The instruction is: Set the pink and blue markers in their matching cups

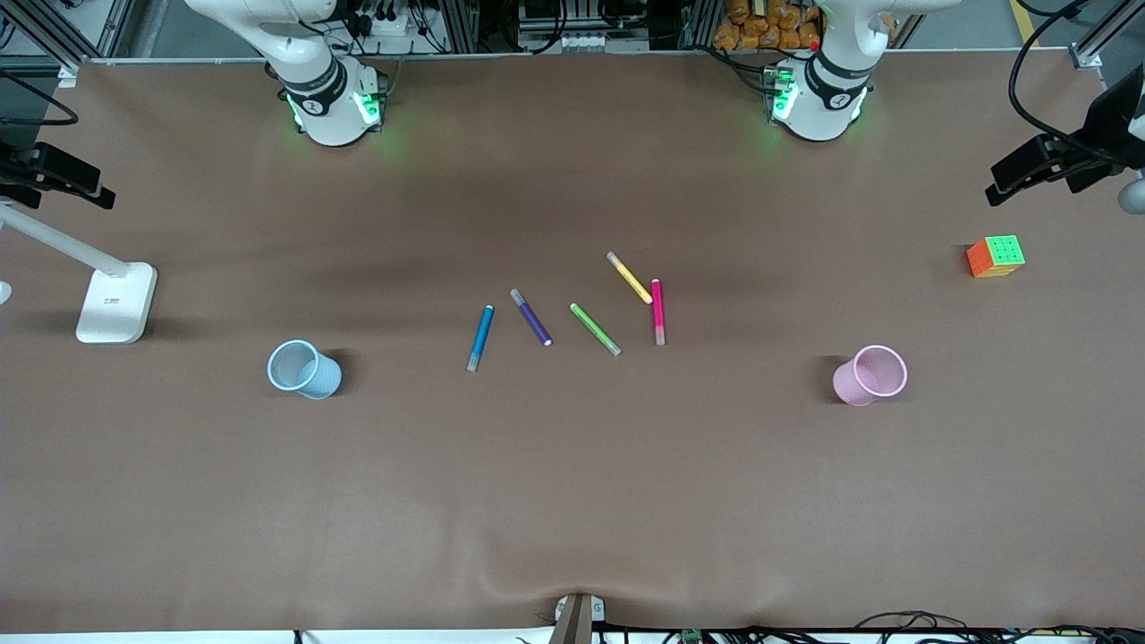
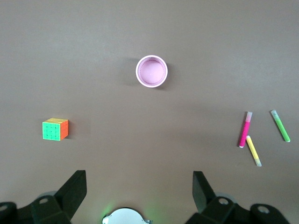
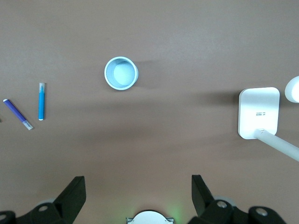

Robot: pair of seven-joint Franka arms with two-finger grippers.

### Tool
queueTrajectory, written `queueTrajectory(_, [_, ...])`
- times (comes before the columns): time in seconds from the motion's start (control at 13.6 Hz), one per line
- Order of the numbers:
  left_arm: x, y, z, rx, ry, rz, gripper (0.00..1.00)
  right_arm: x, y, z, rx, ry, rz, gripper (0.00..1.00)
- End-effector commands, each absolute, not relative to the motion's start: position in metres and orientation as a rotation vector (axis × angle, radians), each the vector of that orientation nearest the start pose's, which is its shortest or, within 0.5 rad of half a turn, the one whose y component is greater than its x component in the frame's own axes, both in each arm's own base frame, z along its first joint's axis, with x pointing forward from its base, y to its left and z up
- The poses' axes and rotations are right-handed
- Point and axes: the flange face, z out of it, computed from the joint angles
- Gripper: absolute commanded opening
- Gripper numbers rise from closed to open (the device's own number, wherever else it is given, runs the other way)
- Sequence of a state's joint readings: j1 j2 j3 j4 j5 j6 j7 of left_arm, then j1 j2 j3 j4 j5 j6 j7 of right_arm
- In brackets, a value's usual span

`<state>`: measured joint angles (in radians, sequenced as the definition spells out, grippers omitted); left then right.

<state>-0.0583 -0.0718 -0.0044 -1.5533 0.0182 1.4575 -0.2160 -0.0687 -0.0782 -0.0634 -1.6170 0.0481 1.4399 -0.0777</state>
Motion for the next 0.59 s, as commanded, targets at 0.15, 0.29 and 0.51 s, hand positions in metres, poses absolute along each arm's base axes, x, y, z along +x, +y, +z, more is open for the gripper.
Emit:
queueTrajectory(0.15, [0.518, -0.036, 0.665, -3.114, -0.211, 0.071, 1.0, 0.512, -0.068, 0.639, -3.08, 0.112, 0.144, 1.0])
queueTrajectory(0.29, [0.518, -0.039, 0.665, -3.112, -0.206, 0.07, 1.0, 0.511, -0.072, 0.639, -3.081, 0.123, 0.141, 1.0])
queueTrajectory(0.51, [0.52, -0.039, 0.667, -3.119, -0.21, 0.065, 1.0, 0.51, -0.079, 0.641, -3.077, 0.146, 0.135, 1.0])
